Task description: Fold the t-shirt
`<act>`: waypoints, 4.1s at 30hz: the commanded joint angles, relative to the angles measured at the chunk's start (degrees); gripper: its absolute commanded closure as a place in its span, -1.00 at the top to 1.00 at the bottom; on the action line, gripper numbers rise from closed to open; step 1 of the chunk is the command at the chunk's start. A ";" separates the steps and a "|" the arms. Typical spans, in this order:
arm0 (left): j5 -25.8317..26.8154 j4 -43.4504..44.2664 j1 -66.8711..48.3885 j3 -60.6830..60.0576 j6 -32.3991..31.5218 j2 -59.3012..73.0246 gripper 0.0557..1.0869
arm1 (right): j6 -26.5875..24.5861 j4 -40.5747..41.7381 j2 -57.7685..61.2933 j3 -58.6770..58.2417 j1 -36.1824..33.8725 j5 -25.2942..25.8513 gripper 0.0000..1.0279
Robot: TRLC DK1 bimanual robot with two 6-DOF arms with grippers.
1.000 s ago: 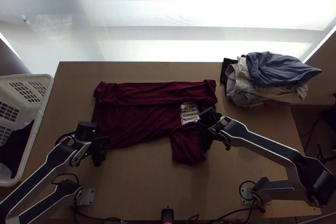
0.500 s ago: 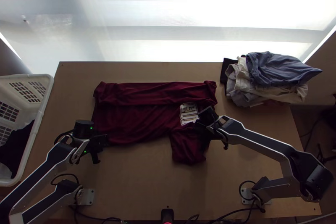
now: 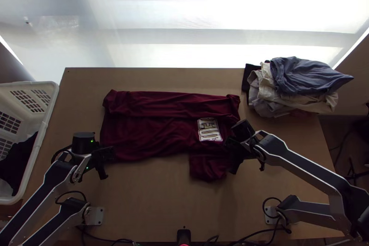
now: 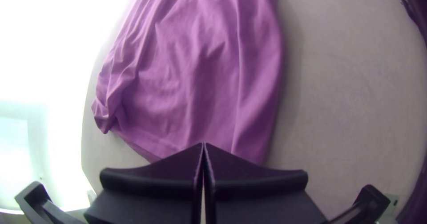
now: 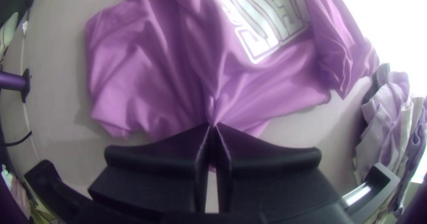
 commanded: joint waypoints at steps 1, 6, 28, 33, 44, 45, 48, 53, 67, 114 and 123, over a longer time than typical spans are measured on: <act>1.06 -2.89 1.40 0.16 0.14 -3.11 -0.92 | -0.71 -1.85 -4.75 -3.73 -2.41 -0.35 -0.94; 1.15 -4.03 -0.62 -0.72 -1.17 -5.39 -0.49 | -0.79 -1.32 -4.04 -4.35 -2.15 -0.44 -0.94; 0.09 -2.27 -0.09 -3.45 2.52 2.96 -0.76 | -0.62 -0.89 -4.04 -1.45 -0.57 -0.44 -0.94; 0.27 -4.29 0.52 -2.48 2.43 2.78 -0.92 | 0.09 -0.89 -4.13 -1.80 0.93 -0.44 -0.94; 1.85 -18.80 1.58 1.74 2.25 -6.97 -0.92 | 1.40 -6.33 -9.49 -3.47 1.63 -2.11 -0.94; 1.85 -19.94 1.66 2.09 2.25 -7.59 -0.92 | 1.40 -6.60 -10.11 -3.73 1.54 -2.28 -0.94; 2.64 -23.54 2.72 3.76 2.08 -9.52 -0.92 | 1.40 -8.44 -11.95 -3.82 1.45 -2.99 -0.94; 6.25 -26.53 6.85 10.62 2.17 -8.82 -0.92 | 2.28 -13.19 -15.56 -0.66 1.45 -4.83 -0.94; 7.83 -2.36 11.16 31.71 -3.20 27.83 -0.92 | 1.14 -9.85 2.72 18.41 -14.37 -5.36 -0.94; 3.26 5.55 19.07 47.18 -8.12 45.15 0.92 | 8.70 -10.90 25.31 40.03 -25.09 -1.84 0.91; 3.87 14.34 19.94 27.84 -3.37 30.38 0.92 | 8.70 -11.96 16.43 32.74 -19.73 2.55 0.91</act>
